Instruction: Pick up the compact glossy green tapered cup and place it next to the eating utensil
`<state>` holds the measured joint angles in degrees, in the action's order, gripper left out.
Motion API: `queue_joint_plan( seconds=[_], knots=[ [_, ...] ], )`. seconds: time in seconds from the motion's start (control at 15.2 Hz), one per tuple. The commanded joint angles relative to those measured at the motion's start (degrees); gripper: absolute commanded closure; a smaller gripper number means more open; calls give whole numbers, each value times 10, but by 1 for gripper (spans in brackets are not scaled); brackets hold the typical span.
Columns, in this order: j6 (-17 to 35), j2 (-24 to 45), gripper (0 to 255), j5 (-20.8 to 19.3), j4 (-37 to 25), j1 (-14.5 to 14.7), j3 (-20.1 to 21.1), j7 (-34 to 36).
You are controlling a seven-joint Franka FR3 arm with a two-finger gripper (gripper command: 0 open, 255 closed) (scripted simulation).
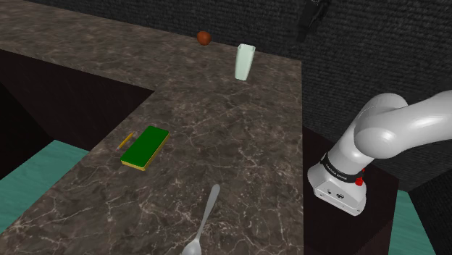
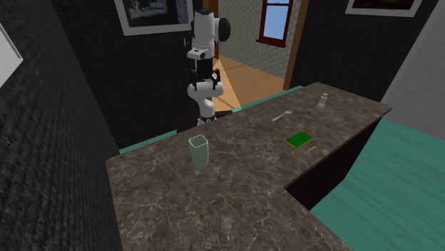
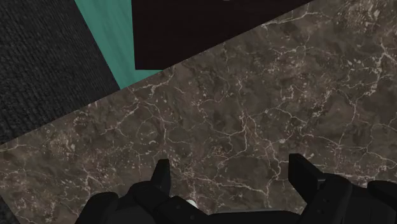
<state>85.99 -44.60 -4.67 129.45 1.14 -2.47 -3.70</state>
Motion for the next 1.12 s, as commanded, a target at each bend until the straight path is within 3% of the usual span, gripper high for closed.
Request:
queue_joint_plan(
  seconds=[0.0, 0.53, 1.06],
  knots=[
    [0, 0, 0, 0, 0, 0, 0, 0],
    [100, 164, 0, 2, -58, 7, -24, -27],
    [161, 339, 0, 18, -164, 13, -41, -60]
  ],
)
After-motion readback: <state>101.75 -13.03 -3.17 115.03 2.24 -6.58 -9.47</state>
